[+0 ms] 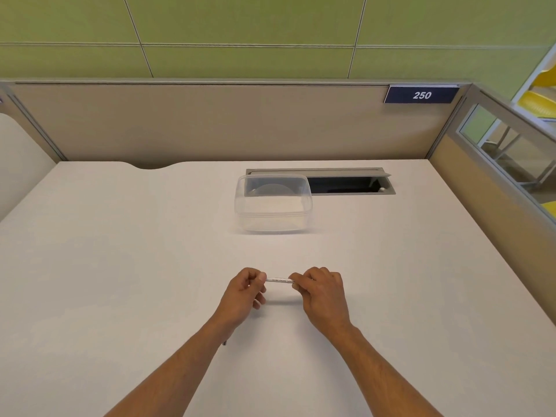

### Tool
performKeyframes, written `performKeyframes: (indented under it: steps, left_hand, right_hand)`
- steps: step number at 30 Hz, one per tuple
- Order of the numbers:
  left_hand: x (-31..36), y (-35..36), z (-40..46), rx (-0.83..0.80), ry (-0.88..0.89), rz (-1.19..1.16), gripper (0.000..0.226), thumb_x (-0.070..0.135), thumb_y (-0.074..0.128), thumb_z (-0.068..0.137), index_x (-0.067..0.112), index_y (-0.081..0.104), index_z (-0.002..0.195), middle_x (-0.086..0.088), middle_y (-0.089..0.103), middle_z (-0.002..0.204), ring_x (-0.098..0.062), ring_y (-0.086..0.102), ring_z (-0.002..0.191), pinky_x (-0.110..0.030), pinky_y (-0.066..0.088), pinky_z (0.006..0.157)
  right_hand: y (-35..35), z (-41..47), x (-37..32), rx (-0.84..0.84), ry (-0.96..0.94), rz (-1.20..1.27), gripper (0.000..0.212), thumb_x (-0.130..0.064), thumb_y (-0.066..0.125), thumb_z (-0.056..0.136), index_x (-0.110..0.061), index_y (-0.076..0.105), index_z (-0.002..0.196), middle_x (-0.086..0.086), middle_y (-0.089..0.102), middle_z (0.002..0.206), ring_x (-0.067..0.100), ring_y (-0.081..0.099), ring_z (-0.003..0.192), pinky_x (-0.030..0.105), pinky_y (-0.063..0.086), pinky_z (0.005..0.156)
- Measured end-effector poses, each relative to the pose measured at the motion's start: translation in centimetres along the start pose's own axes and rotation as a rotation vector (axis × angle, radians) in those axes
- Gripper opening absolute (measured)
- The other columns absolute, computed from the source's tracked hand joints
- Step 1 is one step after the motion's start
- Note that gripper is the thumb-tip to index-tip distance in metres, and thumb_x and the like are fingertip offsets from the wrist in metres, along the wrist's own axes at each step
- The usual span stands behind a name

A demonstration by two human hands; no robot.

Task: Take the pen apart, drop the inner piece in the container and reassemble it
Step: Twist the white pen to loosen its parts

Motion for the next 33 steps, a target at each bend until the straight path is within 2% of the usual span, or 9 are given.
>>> performKeyframes:
  steps: [4,9,12,18,21,23,25,29,33]
  left_hand:
    - [0.6,-0.2,0.3,0.013,0.061,0.134,0.015,0.020,0.054,0.097,0.015,0.060,0.083,0.001,0.059,0.071,-0.011,0.061,0.058,-0.027,0.047,0.060]
    - [1.0,-0.4,0.1,0.053,0.077,0.261,0.029,0.028,0.051,0.099,0.014,0.055,0.073,0.004,0.054,0.058,-0.005,0.049,0.048,-0.022,0.038,0.053]
    - [1.0,-0.4,0.1,0.068,0.066,0.283,0.040,0.035,0.047,0.099,0.018,0.049,0.063,0.002,0.048,0.054,-0.012,0.041,0.050,-0.025,0.034,0.053]
    - [-0.1,-1.2,0.3,0.123,-0.077,0.126,0.053,0.049,0.045,0.096,0.019,0.033,0.055,0.000,0.034,0.051,-0.019,0.037,0.049,-0.030,0.034,0.056]
    - [-0.4,-1.0,0.4,0.067,-0.089,0.075,0.054,0.050,0.050,0.095,0.019,0.041,0.051,0.004,0.038,0.047,-0.018,0.043,0.046,-0.030,0.040,0.058]
    - [-0.4,-0.8,0.3,0.043,-0.094,0.022,0.050,0.048,0.052,0.094,0.017,0.054,0.055,0.003,0.048,0.050,-0.017,0.047,0.047,-0.029,0.042,0.056]
    - [-0.2,-0.6,0.2,0.036,-0.071,-0.013,0.042,0.044,0.053,0.095,0.010,0.062,0.071,0.000,0.058,0.063,-0.016,0.053,0.052,-0.028,0.045,0.055]
    - [0.5,-0.6,0.2,0.039,0.035,0.020,0.006,0.024,0.060,0.094,0.018,0.062,0.096,0.001,0.061,0.092,-0.014,0.064,0.063,-0.030,0.051,0.061]
    - [0.7,-0.6,0.3,0.029,0.067,0.103,0.009,0.017,0.060,0.094,0.016,0.065,0.086,0.003,0.064,0.075,-0.009,0.063,0.062,-0.028,0.049,0.061]
  right_hand:
    - [0.1,-0.1,-0.1,-0.015,-0.007,-0.021,0.018,-0.011,0.072,0.082,-0.027,0.071,0.091,-0.003,0.055,0.069,0.020,0.051,0.064,0.032,0.033,0.064]
    - [0.1,-0.2,-0.4,-0.013,-0.024,-0.029,0.019,-0.012,0.072,0.082,-0.027,0.071,0.092,-0.004,0.055,0.069,0.020,0.050,0.064,0.031,0.031,0.063]
    - [0.1,-0.1,-0.5,-0.017,-0.030,-0.031,0.019,-0.011,0.072,0.082,-0.027,0.071,0.093,-0.004,0.055,0.069,0.020,0.051,0.064,0.031,0.032,0.064]
    - [0.0,-0.1,-0.3,-0.010,-0.020,-0.015,0.021,-0.009,0.072,0.081,-0.027,0.071,0.092,-0.003,0.055,0.070,0.020,0.050,0.064,0.031,0.032,0.065]
    - [0.0,-0.1,0.0,-0.006,-0.013,-0.013,0.020,-0.009,0.071,0.082,-0.027,0.071,0.092,-0.003,0.055,0.070,0.021,0.050,0.064,0.032,0.034,0.065]
    - [0.0,-0.1,0.2,-0.007,-0.007,-0.008,0.021,-0.009,0.071,0.081,-0.027,0.070,0.092,-0.003,0.055,0.070,0.021,0.051,0.064,0.033,0.035,0.065]
    - [0.0,-0.1,0.2,-0.006,-0.001,-0.003,0.021,-0.009,0.072,0.081,-0.026,0.070,0.092,-0.003,0.054,0.069,0.021,0.051,0.065,0.034,0.036,0.064]
    - [0.1,0.0,0.3,-0.006,0.003,-0.001,0.022,-0.008,0.073,0.080,-0.026,0.070,0.091,-0.003,0.055,0.070,0.021,0.052,0.065,0.034,0.037,0.064]
    - [0.1,-0.2,0.4,-0.007,-0.001,-0.005,0.022,-0.008,0.073,0.080,-0.027,0.071,0.092,-0.004,0.054,0.069,0.020,0.052,0.065,0.034,0.037,0.064]
Point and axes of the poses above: each hand's wrist, its own z-axis towards the middle knuckle, its own y-axis out of the palm, x = y × z, the point moved 10 cm from there along z, towards the middle knuckle
